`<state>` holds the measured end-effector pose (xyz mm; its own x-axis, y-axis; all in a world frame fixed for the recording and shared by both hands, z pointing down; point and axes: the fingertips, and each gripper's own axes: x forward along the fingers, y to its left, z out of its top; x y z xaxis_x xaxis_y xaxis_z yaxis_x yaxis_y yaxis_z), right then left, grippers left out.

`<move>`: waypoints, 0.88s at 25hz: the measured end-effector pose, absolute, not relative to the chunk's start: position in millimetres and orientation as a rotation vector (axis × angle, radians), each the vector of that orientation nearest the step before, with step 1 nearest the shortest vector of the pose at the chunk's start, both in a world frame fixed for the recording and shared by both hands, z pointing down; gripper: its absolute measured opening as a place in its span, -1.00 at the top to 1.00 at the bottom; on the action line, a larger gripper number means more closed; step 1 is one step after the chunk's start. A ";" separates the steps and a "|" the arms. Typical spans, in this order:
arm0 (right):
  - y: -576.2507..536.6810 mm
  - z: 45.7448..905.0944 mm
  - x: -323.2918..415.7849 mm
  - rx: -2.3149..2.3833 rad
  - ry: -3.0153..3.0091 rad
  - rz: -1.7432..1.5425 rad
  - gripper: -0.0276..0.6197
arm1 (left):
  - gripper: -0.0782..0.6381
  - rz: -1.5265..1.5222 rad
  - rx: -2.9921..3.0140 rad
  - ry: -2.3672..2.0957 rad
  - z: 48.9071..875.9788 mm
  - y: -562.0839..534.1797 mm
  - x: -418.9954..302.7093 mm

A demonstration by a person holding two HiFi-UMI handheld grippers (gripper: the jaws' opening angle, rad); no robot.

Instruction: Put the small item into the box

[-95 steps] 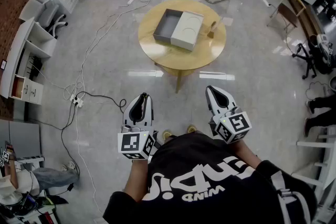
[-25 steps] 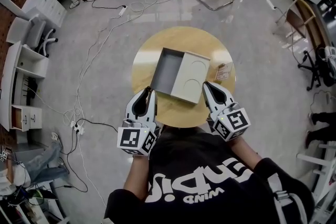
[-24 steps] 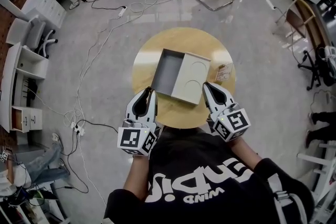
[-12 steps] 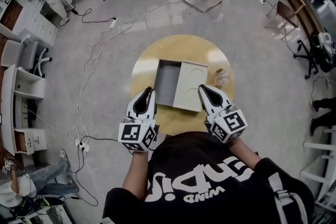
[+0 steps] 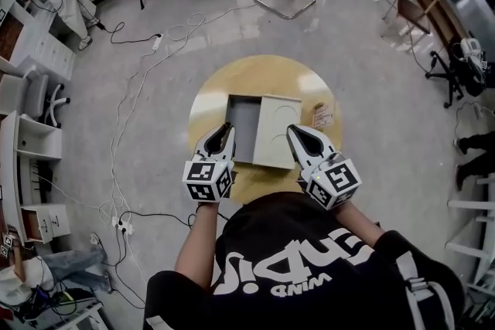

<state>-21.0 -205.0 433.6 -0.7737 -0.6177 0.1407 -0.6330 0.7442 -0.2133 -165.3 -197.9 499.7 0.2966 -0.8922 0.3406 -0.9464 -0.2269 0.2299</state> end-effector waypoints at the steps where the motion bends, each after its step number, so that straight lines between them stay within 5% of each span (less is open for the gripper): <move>1: -206.4 433.8 -21.1 1.033 -2.875 0.388 0.91 | 0.58 0.210 2.177 -1.638 506.4 -202.6 -164.4; 22: -211.3 451.9 -24.9 1.047 -2.839 0.453 0.91 | 0.58 0.550 1.978 -1.403 651.8 -257.5 -143.8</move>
<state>-24.9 -211.3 451.9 -0.7629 -0.6216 0.1775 -0.6460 0.7224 -0.2465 -143.8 -257.5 651.8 0.3412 -0.6703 0.6591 -0.9396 -0.2224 0.2602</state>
